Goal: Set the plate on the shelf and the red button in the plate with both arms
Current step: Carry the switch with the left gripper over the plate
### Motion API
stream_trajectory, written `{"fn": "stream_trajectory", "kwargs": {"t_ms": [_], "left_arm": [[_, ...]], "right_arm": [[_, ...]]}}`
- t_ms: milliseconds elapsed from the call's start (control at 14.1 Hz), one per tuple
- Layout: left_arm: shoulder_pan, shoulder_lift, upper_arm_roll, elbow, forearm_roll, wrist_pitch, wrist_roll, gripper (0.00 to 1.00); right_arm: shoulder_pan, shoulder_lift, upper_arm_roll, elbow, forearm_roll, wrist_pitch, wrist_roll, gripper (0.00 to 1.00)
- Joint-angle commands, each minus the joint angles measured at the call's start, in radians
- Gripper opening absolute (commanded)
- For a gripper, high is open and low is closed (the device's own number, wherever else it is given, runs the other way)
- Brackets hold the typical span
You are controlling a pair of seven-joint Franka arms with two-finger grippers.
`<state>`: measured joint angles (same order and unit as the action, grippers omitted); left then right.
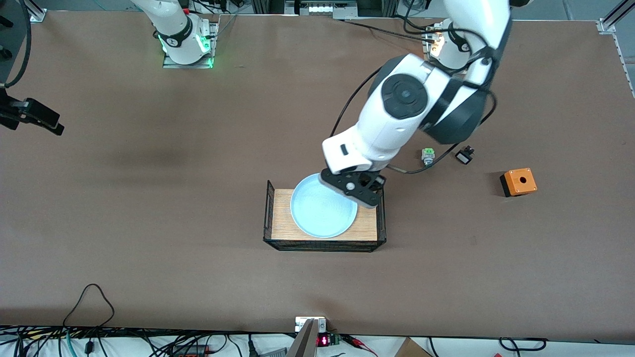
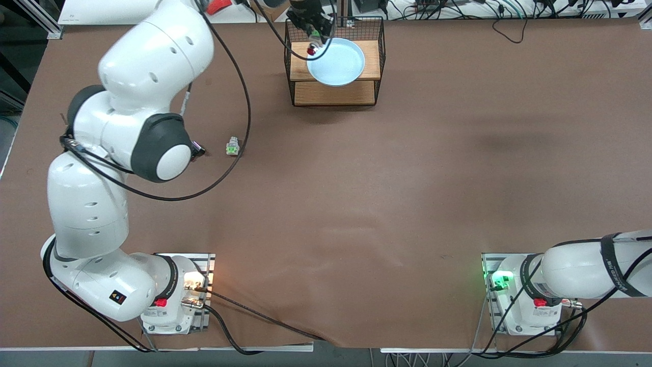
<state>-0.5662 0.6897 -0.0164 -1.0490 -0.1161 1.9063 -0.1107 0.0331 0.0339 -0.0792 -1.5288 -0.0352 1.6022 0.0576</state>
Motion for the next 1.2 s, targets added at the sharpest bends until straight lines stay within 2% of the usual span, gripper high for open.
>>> {"fn": "stream_trajectory", "kwargs": {"t_ms": [0, 425, 638, 850, 921, 992, 1063, 1134], "left_arm": [[-0.036, 0.068, 0.026, 0.044, -0.008, 0.065, -0.007, 0.2], [-0.044, 0.14, 0.026, 0.04, -0.004, 0.157, -0.003, 0.22], [-0.052, 0.152, 0.027, 0.034, -0.002, 0.162, -0.003, 0.23], [-0.05, 0.172, 0.027, 0.034, -0.002, 0.163, 0.0, 0.28], [-0.05, 0.171, 0.027, 0.032, -0.002, 0.162, -0.001, 0.42], [-0.052, 0.169, 0.027, 0.034, -0.002, 0.162, -0.001, 0.75], [-0.052, 0.166, 0.027, 0.034, -0.002, 0.162, 0.003, 1.0], [-0.052, 0.166, 0.027, 0.035, -0.002, 0.162, 0.002, 1.0]], "right_arm": [[-0.015, -0.028, 0.01, -0.025, 0.0, 0.019, -0.033, 1.0], [-0.013, -0.028, 0.01, -0.013, 0.024, 0.016, -0.035, 1.0], [-0.009, -0.016, 0.016, -0.013, 0.024, 0.015, -0.038, 1.0], [-0.01, -0.017, 0.01, -0.011, 0.024, -0.019, -0.038, 1.0], [-0.01, -0.017, 0.013, -0.008, 0.024, -0.021, -0.038, 1.0], [-0.009, -0.017, 0.016, -0.008, 0.023, -0.019, -0.038, 1.0], [-0.009, -0.017, 0.016, -0.008, 0.024, -0.021, -0.038, 1.0], [-0.009, -0.017, 0.015, -0.008, 0.024, -0.022, -0.038, 1.0]]}}
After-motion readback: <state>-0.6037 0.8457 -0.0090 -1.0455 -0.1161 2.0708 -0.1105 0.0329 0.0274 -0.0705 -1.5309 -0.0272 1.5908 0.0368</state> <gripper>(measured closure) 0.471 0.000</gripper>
